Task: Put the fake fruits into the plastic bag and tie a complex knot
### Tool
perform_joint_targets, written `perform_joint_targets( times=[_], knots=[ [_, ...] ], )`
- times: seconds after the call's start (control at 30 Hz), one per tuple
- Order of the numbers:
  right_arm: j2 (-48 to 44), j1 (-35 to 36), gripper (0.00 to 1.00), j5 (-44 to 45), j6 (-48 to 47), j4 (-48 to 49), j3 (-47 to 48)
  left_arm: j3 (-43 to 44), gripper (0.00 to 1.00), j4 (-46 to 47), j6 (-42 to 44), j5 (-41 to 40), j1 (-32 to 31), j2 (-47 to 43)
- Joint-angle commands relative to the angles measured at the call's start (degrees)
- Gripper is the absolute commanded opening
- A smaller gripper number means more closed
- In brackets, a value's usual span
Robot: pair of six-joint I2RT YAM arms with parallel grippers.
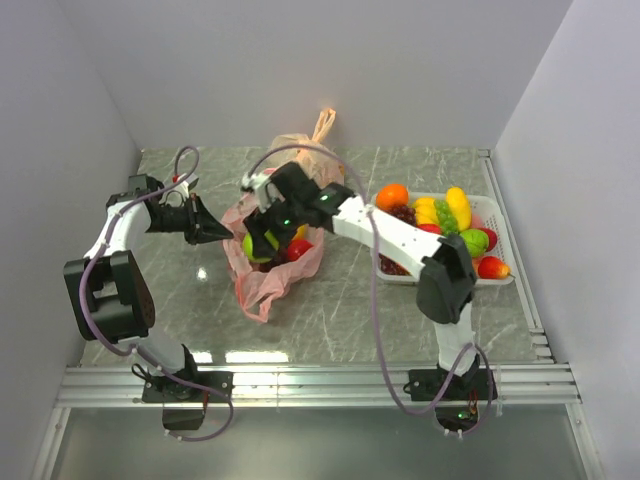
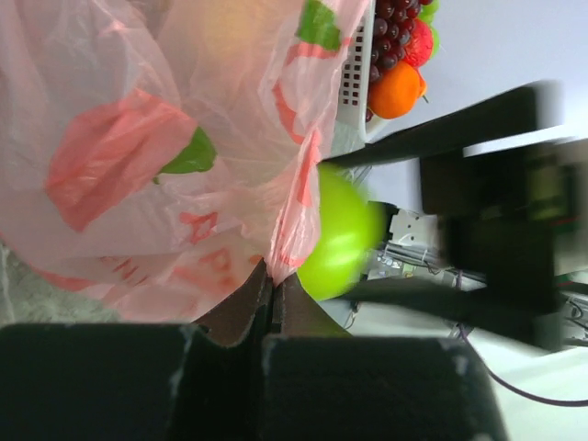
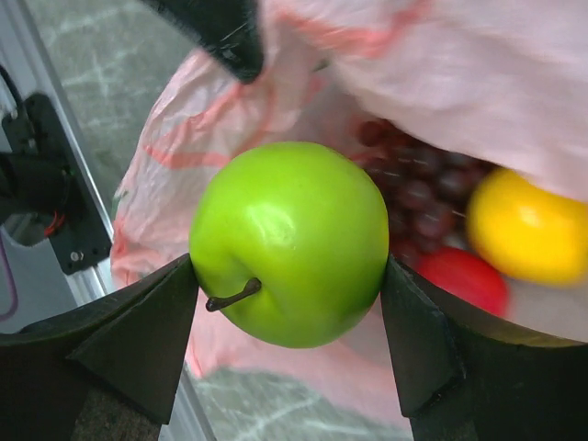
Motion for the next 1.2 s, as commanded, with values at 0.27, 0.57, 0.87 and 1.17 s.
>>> perform_joint_targets(
  times=[0.27,0.57,0.87,1.17],
  knots=[
    [-0.9,5.2,1.0,-1.6,-4.3,-3.6,-11.0,3.6,0.0,-0.6,2.2,2.8,0.8,0.4],
    [-12.3,2.8,1.0,1.5,-6.0,-6.8,-14.7,1.7,0.0,0.1,2.4,1.7,0.8,-1.2],
    [-21.5,-8.6,1.0,8.6,-5.7,-8.5,-5.7,-3.5,0.01,1.5,3.3,-0.2,0.4,-4.2],
    [-30.3,-27.3,0.98,10.2,-15.6,-22.2,-10.6,-7.0,0.0,1.4,5.6,-3.1,-0.5,-7.5]
  ],
)
